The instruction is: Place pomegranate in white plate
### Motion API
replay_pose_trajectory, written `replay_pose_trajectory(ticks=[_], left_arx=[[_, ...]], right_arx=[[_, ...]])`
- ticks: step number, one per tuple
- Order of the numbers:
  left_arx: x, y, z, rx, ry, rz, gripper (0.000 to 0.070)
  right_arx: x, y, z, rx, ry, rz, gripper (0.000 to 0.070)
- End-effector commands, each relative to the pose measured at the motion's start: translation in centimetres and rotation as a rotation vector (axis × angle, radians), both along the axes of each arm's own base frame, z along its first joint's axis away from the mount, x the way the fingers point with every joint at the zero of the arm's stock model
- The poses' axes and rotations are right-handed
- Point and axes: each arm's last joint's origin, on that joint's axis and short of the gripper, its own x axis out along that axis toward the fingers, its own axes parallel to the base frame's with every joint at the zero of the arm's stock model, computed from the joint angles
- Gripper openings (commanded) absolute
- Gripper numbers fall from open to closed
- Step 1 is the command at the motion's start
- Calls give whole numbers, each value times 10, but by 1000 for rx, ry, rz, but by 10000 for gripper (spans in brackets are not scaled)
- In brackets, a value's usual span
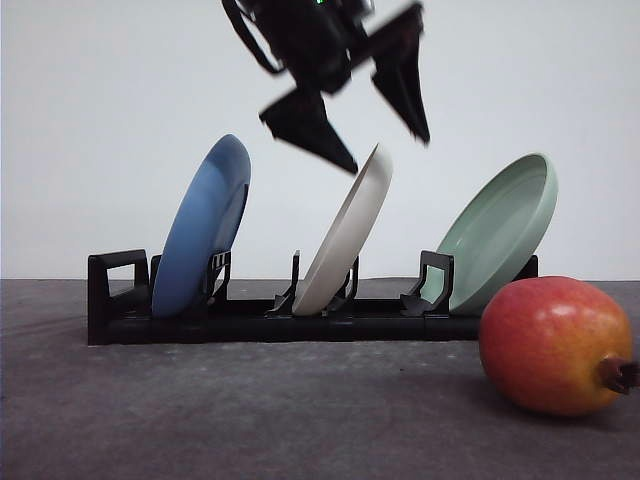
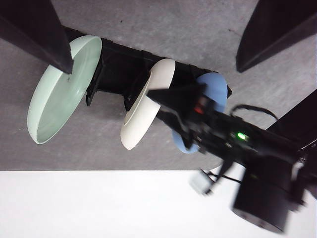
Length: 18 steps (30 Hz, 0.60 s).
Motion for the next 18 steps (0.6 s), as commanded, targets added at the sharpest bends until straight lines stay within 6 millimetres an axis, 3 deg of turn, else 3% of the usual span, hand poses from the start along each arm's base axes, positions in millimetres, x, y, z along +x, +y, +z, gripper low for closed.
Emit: replay_pose_trajectory(ticks=[1,6,9,12,13,18], left_arx=[[4,-9,-2,8,-30,-21,556],[7,-12,-13,31,-10,-16,527],[7,-12,-15,42,1,-16,315],[7,-12,-16,49,10,-16,38],[6,-12,-16,49,11,-16,0],[5,-10,-10,41,14,-13,0]], right_arx=[[-1,1,6,12,-12,10,671],[-1,2,6,12,-12,16,671],[-1,2,6,12,-12,16,671],[-1,2,6,12,-12,16,671],[-1,2,6,12,-12,16,671],[-1,2,6,12,-12,16,671]])
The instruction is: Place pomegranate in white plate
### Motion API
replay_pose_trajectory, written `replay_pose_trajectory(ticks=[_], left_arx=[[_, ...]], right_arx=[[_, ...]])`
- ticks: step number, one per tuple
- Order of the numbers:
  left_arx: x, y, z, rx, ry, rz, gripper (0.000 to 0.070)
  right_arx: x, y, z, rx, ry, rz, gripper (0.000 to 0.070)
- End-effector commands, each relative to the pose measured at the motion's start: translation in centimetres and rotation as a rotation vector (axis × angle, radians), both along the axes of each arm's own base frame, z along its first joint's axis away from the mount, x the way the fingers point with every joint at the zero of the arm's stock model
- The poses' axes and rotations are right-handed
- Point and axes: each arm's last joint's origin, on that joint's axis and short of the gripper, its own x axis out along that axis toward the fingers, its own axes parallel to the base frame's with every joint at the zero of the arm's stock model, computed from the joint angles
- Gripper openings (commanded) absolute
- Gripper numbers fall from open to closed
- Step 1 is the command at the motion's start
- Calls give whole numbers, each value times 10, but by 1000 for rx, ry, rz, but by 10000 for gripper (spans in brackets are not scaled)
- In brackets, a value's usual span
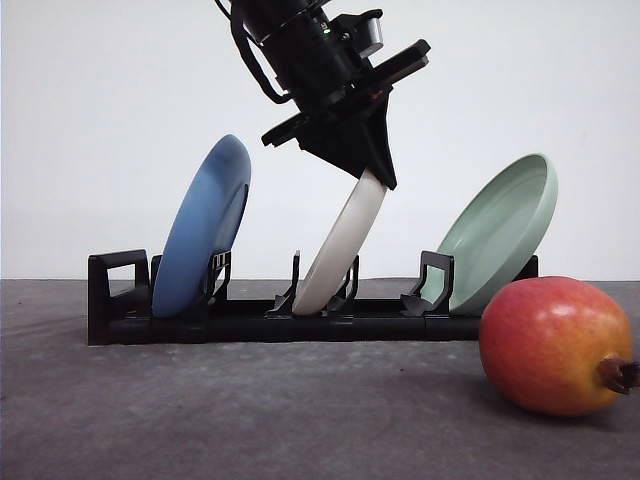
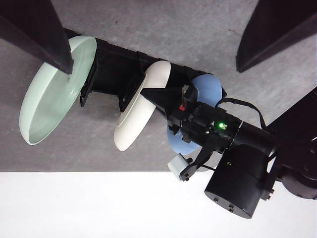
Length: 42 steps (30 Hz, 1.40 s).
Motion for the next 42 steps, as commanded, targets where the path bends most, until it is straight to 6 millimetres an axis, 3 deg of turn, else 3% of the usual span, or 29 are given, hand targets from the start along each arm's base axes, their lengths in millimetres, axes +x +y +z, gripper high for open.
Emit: replay_pose_trajectory(ticks=[1,9,16,21,25,29,37,42], left_arx=[[0,-5,8,-17,-22,-9,0],[-35,14,66,-114,-56,-41,0],[-108,37,116,-104,-38,-189,0],[-160,43,121,47,5,-305,0],[-189,34,104,248,-23,-334,1],[-209,21,67,418,-81,-339,0],[-221,6,-25,547,-108,-355,0],[-227,-1,-67,595,-106,-364,0]], right_arx=[[0,0,6,9,-14,2,671],[0,0,6,8,-14,1,671],[0,0,6,7,-14,-2,671],[0,0,6,8,-14,-2,671],[0,0,6,8,-14,-2,671],[0,0,6,8,-14,-2,671],[0,0,6,8,-13,-2,671],[0,0,6,9,-12,-2,671]])
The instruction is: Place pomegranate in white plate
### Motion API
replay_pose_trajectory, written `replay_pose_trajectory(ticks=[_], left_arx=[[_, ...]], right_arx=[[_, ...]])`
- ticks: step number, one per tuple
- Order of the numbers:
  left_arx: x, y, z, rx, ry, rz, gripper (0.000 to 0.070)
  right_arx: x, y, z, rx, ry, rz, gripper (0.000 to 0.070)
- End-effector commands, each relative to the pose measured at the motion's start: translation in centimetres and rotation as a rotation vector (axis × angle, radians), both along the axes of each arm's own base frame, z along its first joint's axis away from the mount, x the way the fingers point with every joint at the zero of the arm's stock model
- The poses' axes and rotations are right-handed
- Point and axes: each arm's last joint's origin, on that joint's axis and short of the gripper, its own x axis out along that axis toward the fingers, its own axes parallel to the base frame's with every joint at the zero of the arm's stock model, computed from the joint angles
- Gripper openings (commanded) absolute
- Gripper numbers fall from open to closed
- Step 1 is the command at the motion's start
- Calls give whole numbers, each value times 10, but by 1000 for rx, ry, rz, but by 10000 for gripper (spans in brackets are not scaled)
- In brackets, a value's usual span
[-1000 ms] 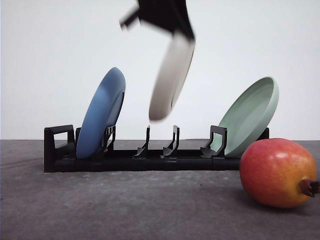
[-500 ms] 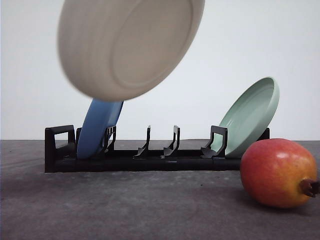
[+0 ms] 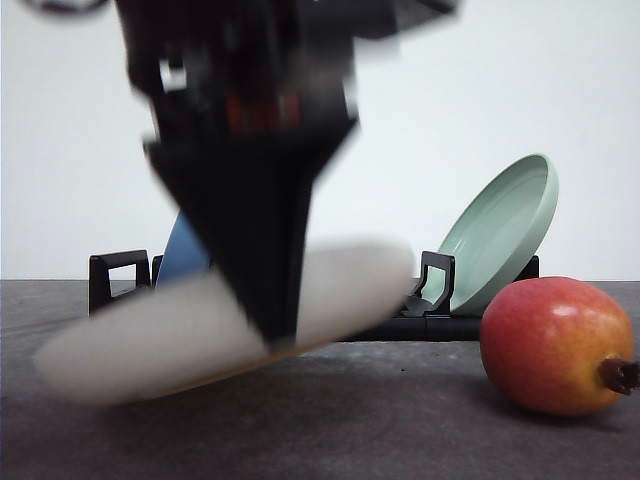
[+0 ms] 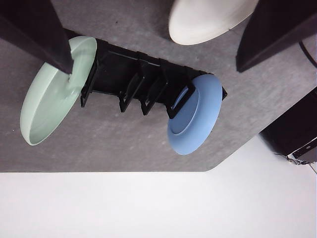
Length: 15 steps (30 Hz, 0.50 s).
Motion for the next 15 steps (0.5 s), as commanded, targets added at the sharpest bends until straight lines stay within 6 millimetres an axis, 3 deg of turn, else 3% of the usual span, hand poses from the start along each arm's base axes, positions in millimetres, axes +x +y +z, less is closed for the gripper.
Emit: replay_pose_trajectory(ticks=[1,5,6,7,10,11,13,15], left_arx=[[-3,-8,-10,13,-2,1,0],[-3,-16,-23,32,4,-5,6],[-2,-17,-24,29,3,-4,38],[-2,-18,-24,23,3,0,110],[-2,-18,-22,9,3,19,444],[-1,-17,-21,4,4,27,510],[0,-15,-18,-9,4,48,568],[1,-11,-11,-32,5,78,569]], right_arx=[[0,0,6,11,-12,-2,671],[0,0,6,17,-7,-4,671],[0,0,6,17,-7,-4,671],[0,0,6,17,-7,-4,671],[0,0,5,19,-2,-4,671],[-1,0,5,19,1,-4,671],[-1,0,4,19,10,-3,671],[-1,1,3,20,29,7,671]])
